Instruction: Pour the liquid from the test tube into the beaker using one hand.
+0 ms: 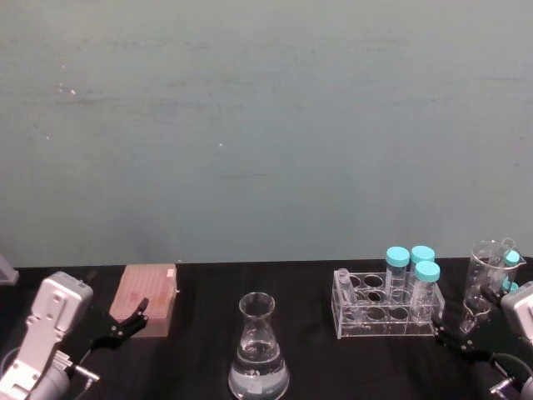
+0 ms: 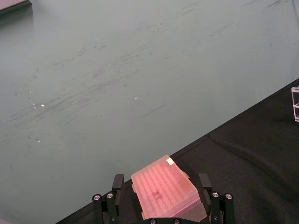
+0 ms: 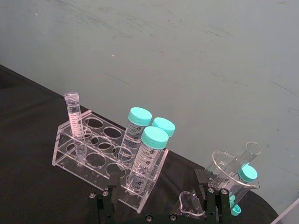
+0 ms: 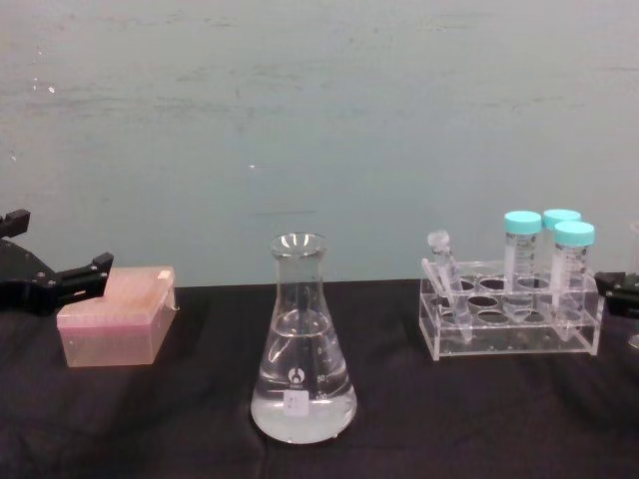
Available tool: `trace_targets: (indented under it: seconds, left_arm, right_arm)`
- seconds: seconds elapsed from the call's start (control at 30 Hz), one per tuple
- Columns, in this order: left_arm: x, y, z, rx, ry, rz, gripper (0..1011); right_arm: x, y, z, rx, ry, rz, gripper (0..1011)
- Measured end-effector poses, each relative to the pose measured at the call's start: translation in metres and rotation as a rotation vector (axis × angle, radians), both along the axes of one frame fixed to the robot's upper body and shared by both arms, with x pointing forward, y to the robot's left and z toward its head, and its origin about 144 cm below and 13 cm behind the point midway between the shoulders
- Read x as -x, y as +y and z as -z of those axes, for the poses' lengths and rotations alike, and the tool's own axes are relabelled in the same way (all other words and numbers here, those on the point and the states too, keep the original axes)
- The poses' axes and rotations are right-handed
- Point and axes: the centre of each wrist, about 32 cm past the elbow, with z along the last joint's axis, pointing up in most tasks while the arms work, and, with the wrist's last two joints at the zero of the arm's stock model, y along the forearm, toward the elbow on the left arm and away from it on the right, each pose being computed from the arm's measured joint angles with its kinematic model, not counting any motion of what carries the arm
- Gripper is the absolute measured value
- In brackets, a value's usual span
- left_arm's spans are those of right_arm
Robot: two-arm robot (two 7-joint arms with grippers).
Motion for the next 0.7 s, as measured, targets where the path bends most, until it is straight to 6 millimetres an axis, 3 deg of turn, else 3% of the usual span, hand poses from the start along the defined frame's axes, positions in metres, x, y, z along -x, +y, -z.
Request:
trace_targets:
  seconds: [0.7]
  left_arm:
    - [0.0, 0.0, 0.0, 0.0, 0.0, 0.0, 1000]
  right_arm:
    - [0.0, 0.0, 0.0, 0.0, 0.0, 0.0, 1000]
